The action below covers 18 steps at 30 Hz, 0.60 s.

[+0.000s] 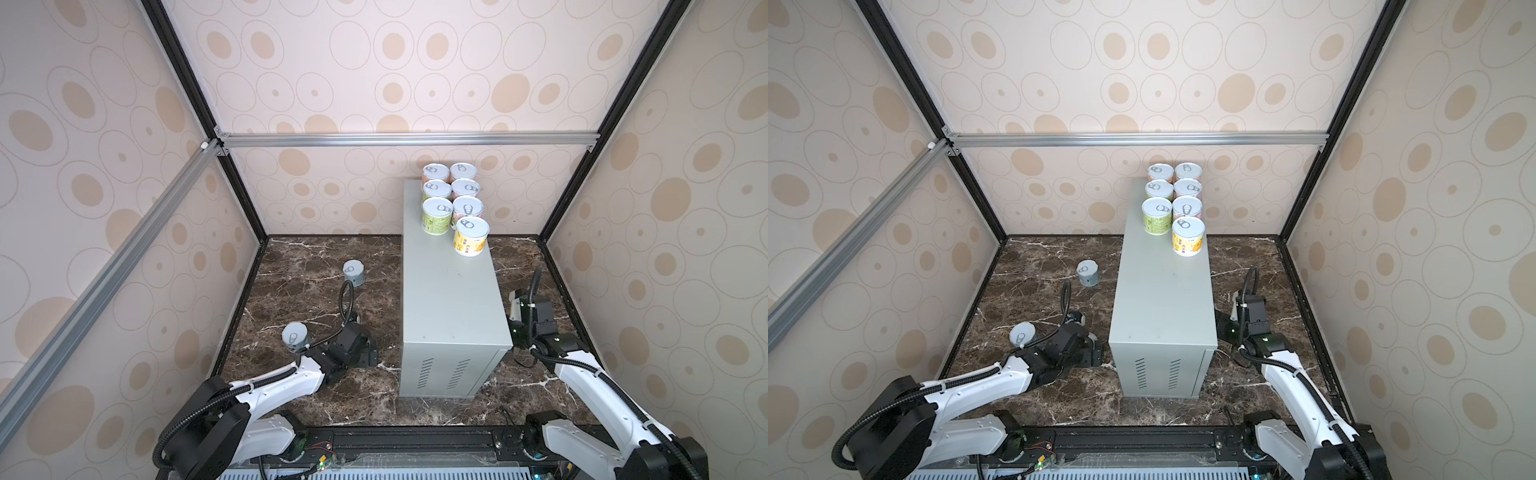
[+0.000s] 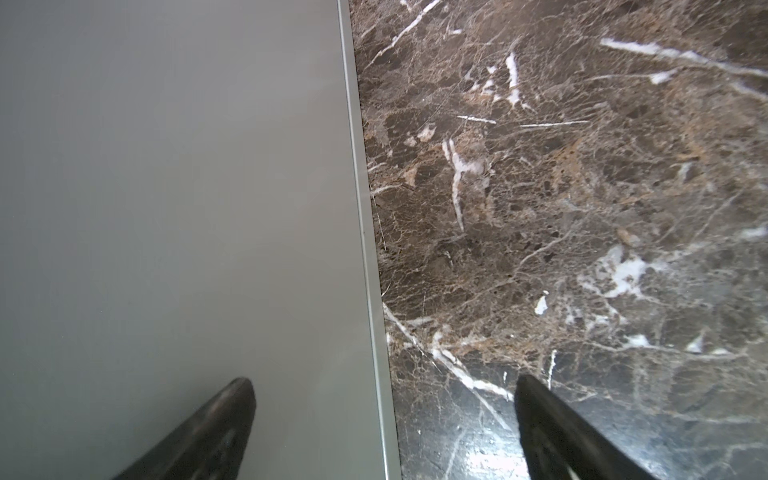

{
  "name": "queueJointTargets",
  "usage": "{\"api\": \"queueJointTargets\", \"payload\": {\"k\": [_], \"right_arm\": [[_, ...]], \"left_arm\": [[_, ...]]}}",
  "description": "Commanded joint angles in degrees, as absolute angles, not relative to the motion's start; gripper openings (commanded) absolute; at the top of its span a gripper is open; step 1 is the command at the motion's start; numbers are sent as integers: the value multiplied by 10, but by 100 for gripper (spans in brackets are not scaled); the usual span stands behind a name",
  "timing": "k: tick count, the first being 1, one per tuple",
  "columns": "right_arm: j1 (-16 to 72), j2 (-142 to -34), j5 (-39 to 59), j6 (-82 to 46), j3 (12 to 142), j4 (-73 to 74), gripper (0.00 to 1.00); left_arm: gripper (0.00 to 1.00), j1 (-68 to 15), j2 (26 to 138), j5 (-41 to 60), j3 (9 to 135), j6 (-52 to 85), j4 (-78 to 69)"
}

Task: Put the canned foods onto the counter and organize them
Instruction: 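Lift the yellow-rimmed can off the floor with the left gripper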

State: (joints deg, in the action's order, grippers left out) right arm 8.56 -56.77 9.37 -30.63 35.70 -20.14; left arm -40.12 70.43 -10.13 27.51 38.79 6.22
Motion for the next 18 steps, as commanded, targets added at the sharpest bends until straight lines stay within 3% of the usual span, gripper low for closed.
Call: {"api": "queueJointTargets", "payload": {"k": [1,18], "right_arm": [[84,-561,104,-306,346,-196,99],[83,-581,47,-345,310,-185,100]], "left_arm": [[99,-398,721,-105,270,393,39],[97,-398,762,-134,265,384,-21]]}}
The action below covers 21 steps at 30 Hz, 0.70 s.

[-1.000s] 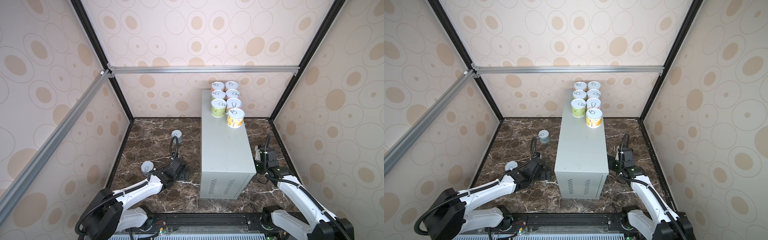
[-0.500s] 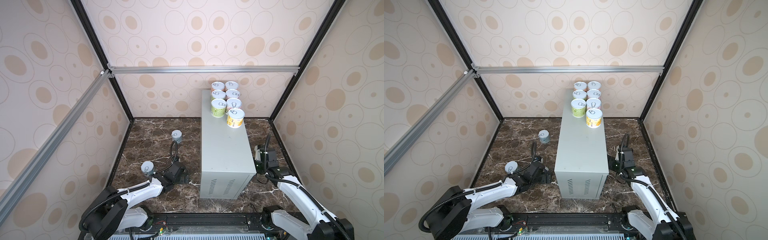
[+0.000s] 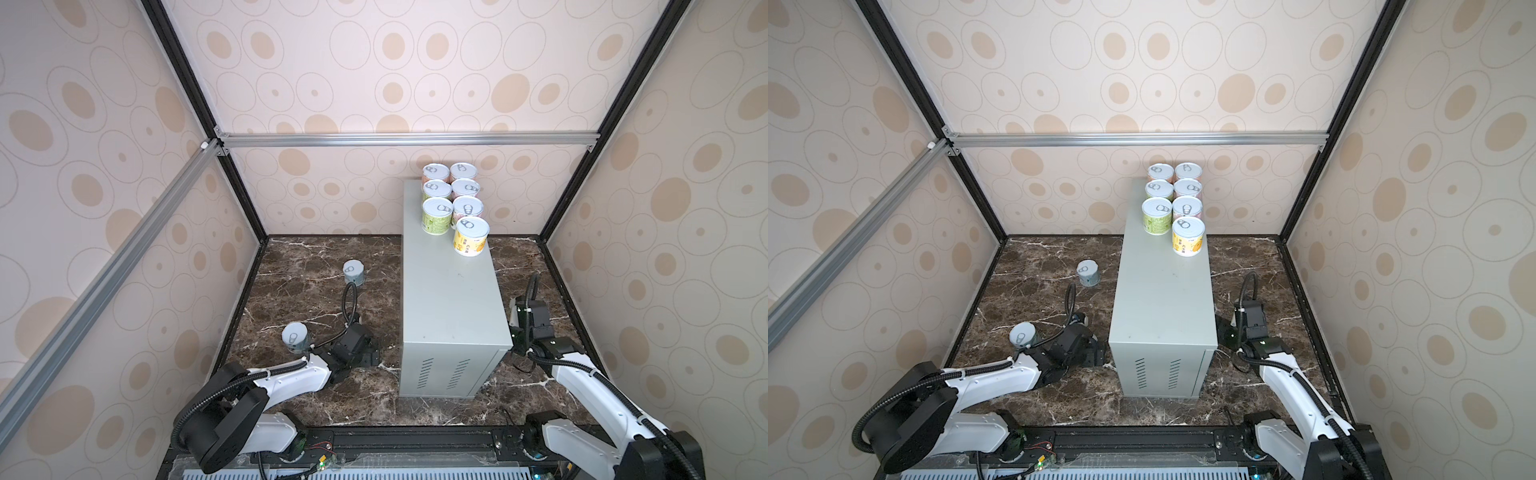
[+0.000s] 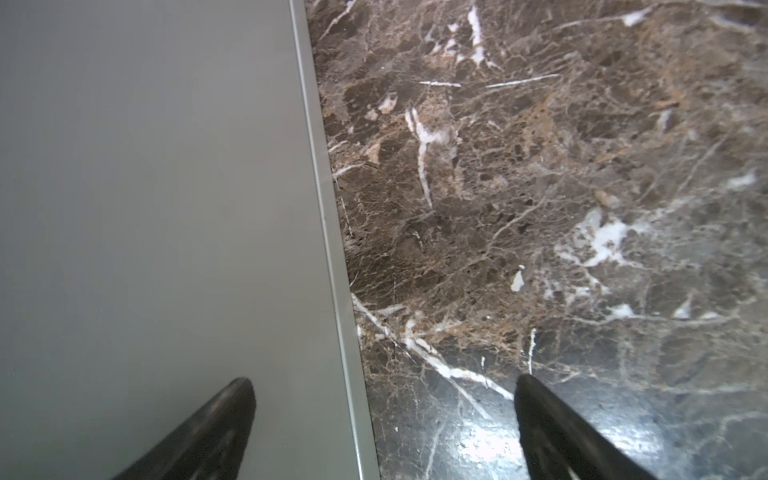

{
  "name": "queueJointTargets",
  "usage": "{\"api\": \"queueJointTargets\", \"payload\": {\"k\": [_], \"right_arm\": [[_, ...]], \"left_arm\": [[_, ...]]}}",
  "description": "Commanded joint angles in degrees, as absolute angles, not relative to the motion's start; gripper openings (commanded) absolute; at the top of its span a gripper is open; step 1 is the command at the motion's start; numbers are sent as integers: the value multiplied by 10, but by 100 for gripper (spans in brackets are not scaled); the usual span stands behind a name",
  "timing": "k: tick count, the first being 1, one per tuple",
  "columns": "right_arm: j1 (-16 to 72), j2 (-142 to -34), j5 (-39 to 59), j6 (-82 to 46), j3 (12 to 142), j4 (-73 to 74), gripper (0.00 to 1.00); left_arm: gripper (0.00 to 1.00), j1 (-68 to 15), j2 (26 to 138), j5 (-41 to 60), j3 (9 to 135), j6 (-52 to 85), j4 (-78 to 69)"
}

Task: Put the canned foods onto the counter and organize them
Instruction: 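Lift the yellow-rimmed can off the floor with the left gripper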

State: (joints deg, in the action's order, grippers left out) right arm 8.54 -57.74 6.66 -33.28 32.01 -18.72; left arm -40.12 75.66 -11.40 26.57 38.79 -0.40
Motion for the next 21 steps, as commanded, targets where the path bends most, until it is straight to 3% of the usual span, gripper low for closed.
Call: {"api": "queueJointTargets", "payload": {"k": [1,14,21], "right_arm": [[83,-581,47,-346,308,-184,100],[83,-588,48,-342,308,-178,99],[83,-588,50,-339,310,-181,100]], "left_arm": [[97,-398,764,-134,264,384,-24],[93,-397,795,-160,269,384,3],[83,-398,784,-156,264,385,-7]]}}
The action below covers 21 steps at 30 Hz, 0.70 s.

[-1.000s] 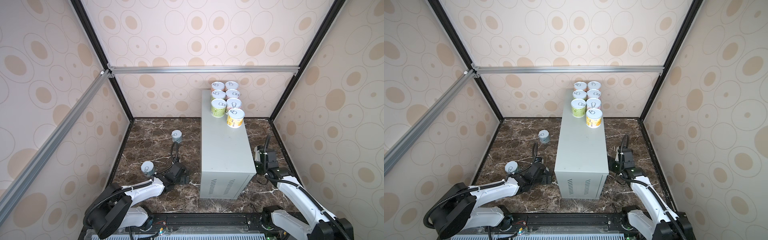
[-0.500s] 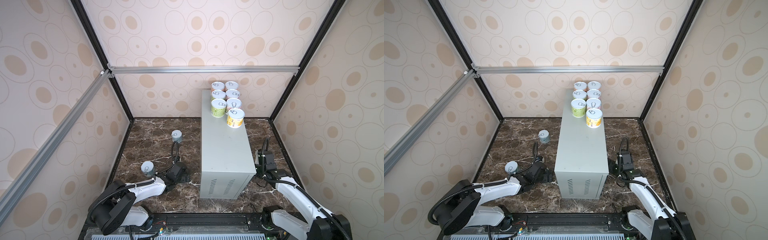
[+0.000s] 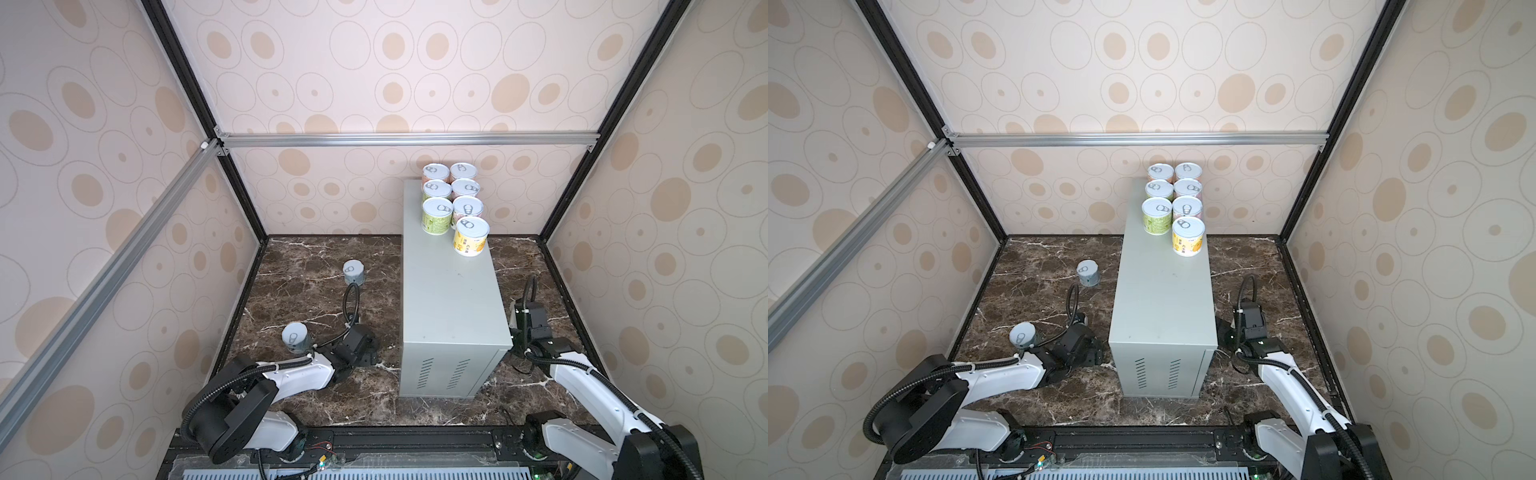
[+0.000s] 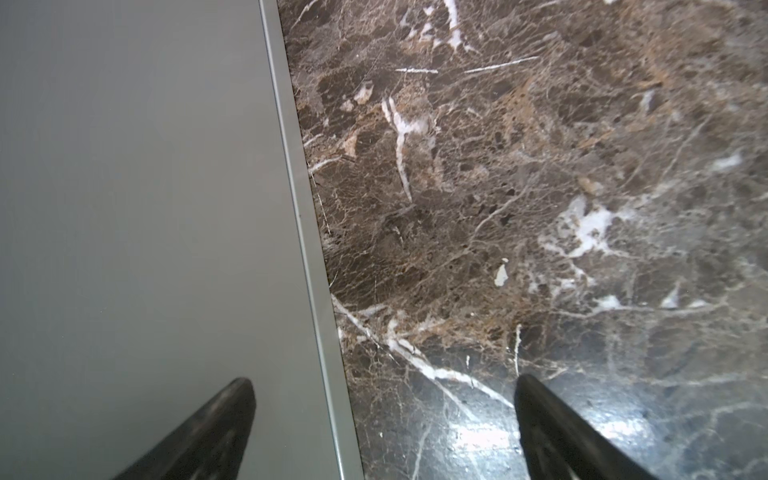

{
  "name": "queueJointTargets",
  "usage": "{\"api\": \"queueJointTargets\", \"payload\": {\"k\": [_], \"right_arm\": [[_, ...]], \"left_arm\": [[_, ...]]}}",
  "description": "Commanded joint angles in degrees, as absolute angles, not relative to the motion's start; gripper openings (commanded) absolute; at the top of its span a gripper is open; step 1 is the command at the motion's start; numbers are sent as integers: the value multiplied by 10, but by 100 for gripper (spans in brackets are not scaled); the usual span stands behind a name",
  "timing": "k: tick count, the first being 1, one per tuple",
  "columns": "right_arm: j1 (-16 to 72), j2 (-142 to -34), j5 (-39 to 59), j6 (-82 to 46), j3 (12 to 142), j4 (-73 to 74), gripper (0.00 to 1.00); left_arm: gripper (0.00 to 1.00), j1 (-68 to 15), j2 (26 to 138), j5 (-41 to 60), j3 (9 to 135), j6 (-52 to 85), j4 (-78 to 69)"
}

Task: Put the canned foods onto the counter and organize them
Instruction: 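Lift the yellow-rimmed can off the floor with the left gripper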

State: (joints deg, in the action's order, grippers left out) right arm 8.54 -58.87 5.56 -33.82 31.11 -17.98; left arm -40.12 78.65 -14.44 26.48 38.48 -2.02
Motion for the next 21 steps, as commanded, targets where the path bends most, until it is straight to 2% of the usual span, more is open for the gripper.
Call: {"api": "queueJointTargets", "payload": {"k": [1,6,21], "right_arm": [[83,-587,49,-338,311,-183,100],[83,-584,50,-337,315,-187,99],[82,-517,48,-336,335,-242,100]], "left_arm": [[81,-398,783,-156,265,385,-7],[74,-398,770,-151,267,385,-2],[72,-399,658,-148,296,378,73]]}}
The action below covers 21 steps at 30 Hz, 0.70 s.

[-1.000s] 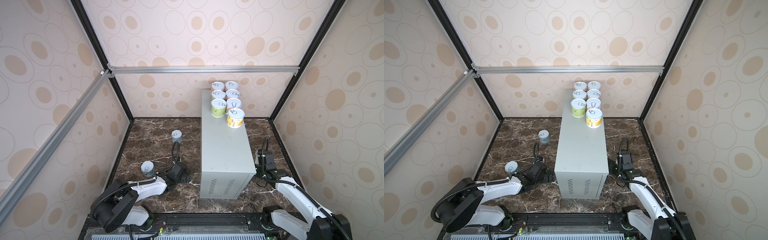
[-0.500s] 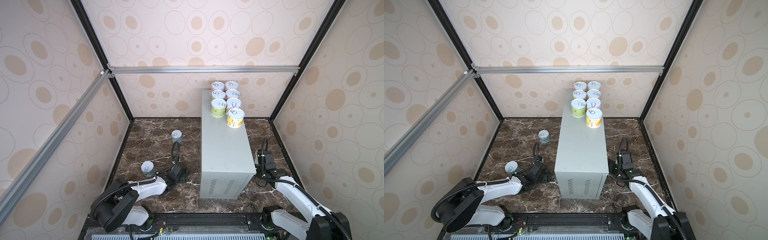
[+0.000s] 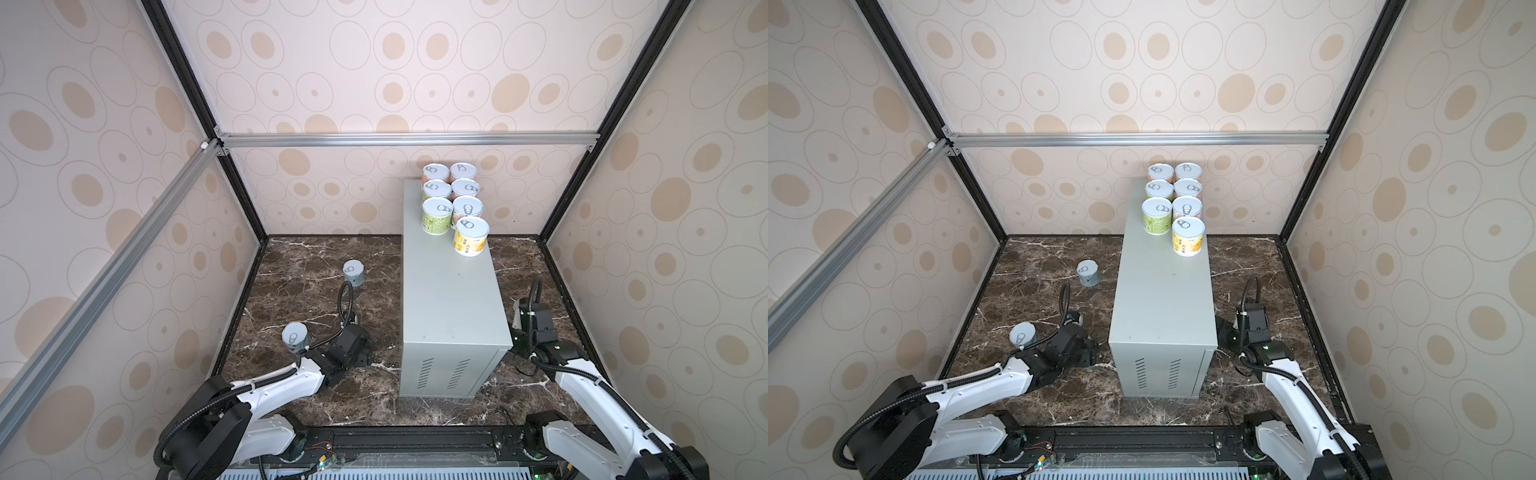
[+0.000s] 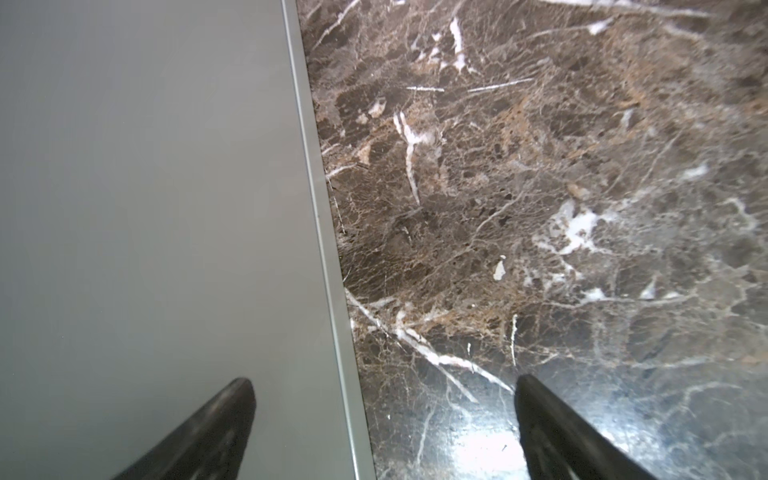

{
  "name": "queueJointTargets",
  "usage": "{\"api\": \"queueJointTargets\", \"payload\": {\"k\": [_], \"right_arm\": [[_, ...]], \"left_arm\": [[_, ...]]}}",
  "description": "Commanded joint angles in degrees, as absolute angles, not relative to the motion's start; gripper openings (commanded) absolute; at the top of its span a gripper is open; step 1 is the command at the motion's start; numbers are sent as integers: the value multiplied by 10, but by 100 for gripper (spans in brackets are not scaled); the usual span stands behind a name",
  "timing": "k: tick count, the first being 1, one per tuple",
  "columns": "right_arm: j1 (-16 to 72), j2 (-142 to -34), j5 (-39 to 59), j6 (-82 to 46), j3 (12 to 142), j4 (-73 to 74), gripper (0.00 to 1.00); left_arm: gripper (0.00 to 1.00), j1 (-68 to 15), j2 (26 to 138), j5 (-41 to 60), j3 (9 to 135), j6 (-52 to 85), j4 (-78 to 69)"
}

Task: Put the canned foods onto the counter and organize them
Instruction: 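Lift the yellow-rimmed can off the floor with the left gripper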

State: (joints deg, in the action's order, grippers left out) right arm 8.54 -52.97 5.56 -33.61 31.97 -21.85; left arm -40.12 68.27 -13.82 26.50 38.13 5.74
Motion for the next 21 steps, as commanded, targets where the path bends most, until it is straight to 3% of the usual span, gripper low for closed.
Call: {"api": "queueJointTargets", "payload": {"k": [1,21], "right_arm": [[83,-513,48,-337,337,-245,100],[83,-424,77,-321,357,-293,99]], "left_arm": [[72,-398,649,-149,298,376,79],[73,-398,483,-150,298,366,169]]}}
